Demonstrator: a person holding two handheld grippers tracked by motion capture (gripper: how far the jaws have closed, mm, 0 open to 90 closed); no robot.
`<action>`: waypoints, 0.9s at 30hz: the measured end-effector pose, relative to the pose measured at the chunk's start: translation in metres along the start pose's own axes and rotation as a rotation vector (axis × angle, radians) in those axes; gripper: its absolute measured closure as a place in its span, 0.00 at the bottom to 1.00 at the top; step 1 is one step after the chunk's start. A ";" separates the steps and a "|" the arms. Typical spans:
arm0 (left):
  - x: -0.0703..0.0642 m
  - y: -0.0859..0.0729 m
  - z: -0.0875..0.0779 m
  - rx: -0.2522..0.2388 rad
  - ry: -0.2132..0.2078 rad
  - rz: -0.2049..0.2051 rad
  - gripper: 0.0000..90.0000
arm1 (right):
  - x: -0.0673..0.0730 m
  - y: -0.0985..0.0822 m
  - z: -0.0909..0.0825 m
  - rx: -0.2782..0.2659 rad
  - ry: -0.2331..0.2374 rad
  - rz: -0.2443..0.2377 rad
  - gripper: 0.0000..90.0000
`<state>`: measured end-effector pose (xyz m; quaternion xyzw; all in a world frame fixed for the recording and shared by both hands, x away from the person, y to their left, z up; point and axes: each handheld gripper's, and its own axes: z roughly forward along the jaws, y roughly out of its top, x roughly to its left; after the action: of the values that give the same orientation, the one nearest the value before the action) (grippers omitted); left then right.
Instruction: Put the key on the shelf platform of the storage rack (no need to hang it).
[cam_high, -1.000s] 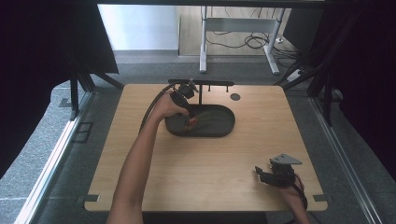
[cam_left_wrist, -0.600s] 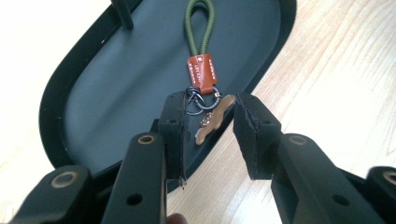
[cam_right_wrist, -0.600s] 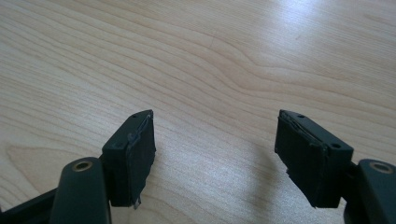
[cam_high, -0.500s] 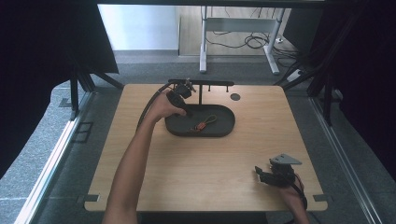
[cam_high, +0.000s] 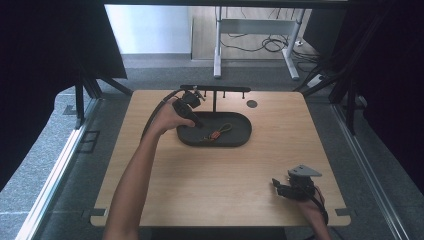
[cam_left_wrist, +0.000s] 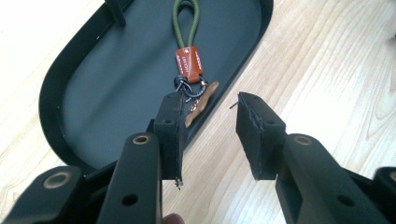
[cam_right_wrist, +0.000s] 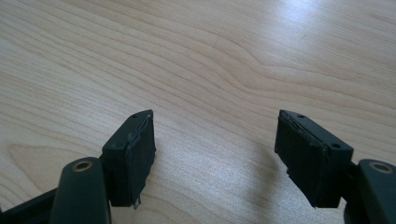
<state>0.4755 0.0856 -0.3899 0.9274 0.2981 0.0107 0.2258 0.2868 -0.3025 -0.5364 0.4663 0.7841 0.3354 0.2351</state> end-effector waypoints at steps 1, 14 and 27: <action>-0.001 -0.001 -0.002 -0.004 -0.001 0.003 0.69 | 0.000 0.000 0.000 0.001 0.001 0.002 0.33; -0.024 -0.029 -0.011 -0.064 -0.021 0.028 0.61 | 0.002 0.000 0.001 0.004 -0.003 -0.011 0.33; -0.033 -0.064 -0.014 -0.071 -0.023 0.027 0.60 | 0.005 0.000 0.002 0.006 -0.006 -0.018 0.33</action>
<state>0.4116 0.1188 -0.4005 0.9227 0.2826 0.0135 0.2618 0.2857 -0.2972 -0.5375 0.4608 0.7886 0.3296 0.2390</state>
